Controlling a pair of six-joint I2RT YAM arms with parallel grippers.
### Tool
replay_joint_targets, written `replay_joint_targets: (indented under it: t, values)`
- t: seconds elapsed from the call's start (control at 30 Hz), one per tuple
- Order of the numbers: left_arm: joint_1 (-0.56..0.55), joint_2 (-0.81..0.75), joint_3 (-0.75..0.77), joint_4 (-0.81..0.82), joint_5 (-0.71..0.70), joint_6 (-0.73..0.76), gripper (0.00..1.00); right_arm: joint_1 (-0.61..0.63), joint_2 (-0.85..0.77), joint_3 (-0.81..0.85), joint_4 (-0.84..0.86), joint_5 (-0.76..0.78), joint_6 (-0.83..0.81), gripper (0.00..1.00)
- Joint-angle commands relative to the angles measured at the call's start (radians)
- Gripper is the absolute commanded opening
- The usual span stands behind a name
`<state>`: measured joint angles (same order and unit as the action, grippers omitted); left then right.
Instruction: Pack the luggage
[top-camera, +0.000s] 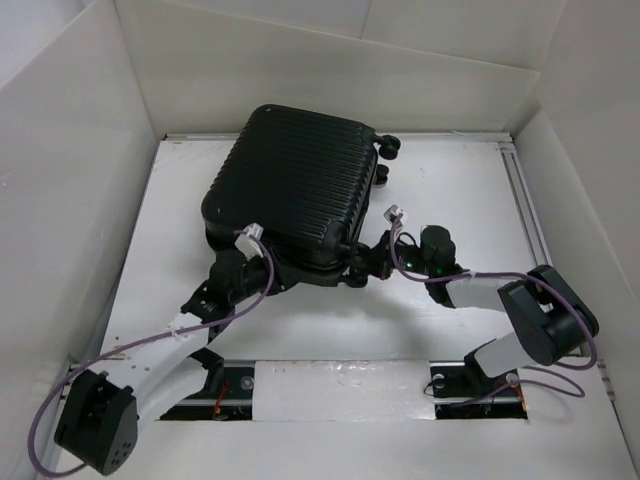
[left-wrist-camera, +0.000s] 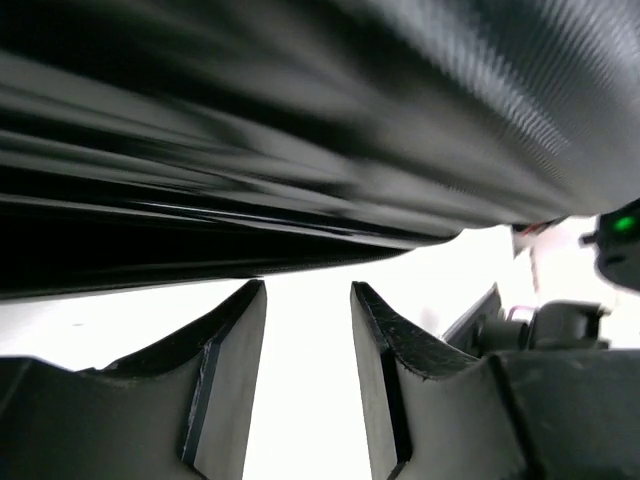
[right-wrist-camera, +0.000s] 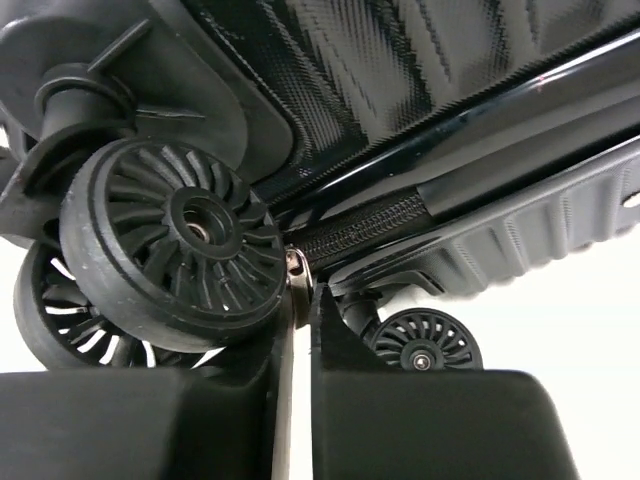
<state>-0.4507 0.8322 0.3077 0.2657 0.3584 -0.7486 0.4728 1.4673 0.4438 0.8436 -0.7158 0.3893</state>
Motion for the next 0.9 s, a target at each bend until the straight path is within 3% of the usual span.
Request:
replay_joint_targets:
  t: [0.0, 0.13, 0.27, 0.33, 0.5, 0.67, 0.87]
  values:
    - [-0.097, 0.074, 0.048, 0.115, -0.085, 0.023, 0.35, 0.009, 0.011, 0.01, 0.161, -0.008, 0.066, 0.0]
    - [-0.106, 0.168, 0.048, 0.239, -0.134, 0.011, 0.26, 0.097, -0.091, -0.057, 0.114, 0.102, 0.098, 0.0]
    - [-0.106, 0.255, 0.07, 0.335, -0.164, -0.018, 0.21, 0.278, -0.292, -0.1, -0.119, 0.336, 0.099, 0.0]
    - [-0.117, 0.283, 0.084, 0.363, -0.164, -0.018, 0.19, 0.358, -0.41, -0.113, -0.219, 0.537, 0.123, 0.0]
    - [-0.221, 0.358, 0.13, 0.411, -0.217, -0.028, 0.14, 0.565, -0.507, -0.114, -0.371, 0.857, 0.249, 0.0]
    - [-0.241, 0.393, 0.145, 0.48, -0.19, -0.051, 0.13, 0.674, -0.331, 0.103, -0.46, 1.033, 0.25, 0.0]
    - [-0.241, 0.358, 0.125, 0.503, -0.15, -0.061, 0.12, 0.768, 0.008, 0.393, -0.589, 1.214, 0.261, 0.0]
